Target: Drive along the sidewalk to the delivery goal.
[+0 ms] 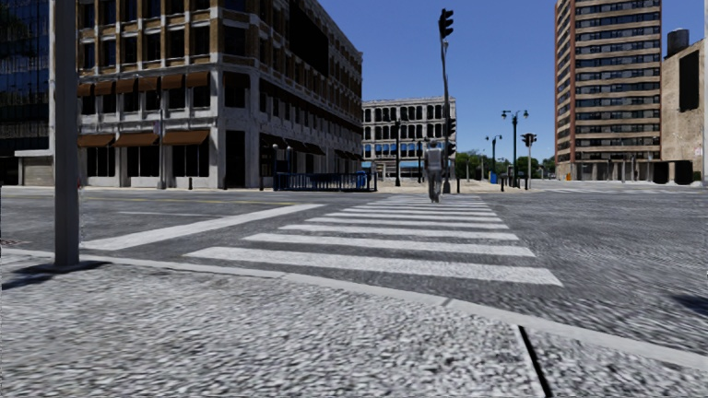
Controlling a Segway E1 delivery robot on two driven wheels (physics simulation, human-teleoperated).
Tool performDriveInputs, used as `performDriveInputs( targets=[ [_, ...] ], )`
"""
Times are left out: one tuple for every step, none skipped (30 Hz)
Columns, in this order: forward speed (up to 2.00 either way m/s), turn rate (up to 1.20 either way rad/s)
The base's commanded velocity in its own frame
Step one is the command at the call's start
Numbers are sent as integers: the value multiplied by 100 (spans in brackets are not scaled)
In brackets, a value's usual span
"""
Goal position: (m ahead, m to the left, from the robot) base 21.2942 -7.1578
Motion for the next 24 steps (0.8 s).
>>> performDriveInputs(
  targets=[
    [200,-48],
    [200,-48],
    [200,-48],
    [200,-48],
    [200,-48],
    [200,-39],
    [200,-39],
    [200,-21],
    [200,0],
    [200,0],
    [200,0],
    [200,0],
    [200,0],
    [200,0],
    [200,0],
    [200,0],
    [200,0],
    [200,0],
    [200,0],
    [200,-12],
    [200,-23],
    [200,-23],
    [200,-26],
    [200,-28]
  ],
)
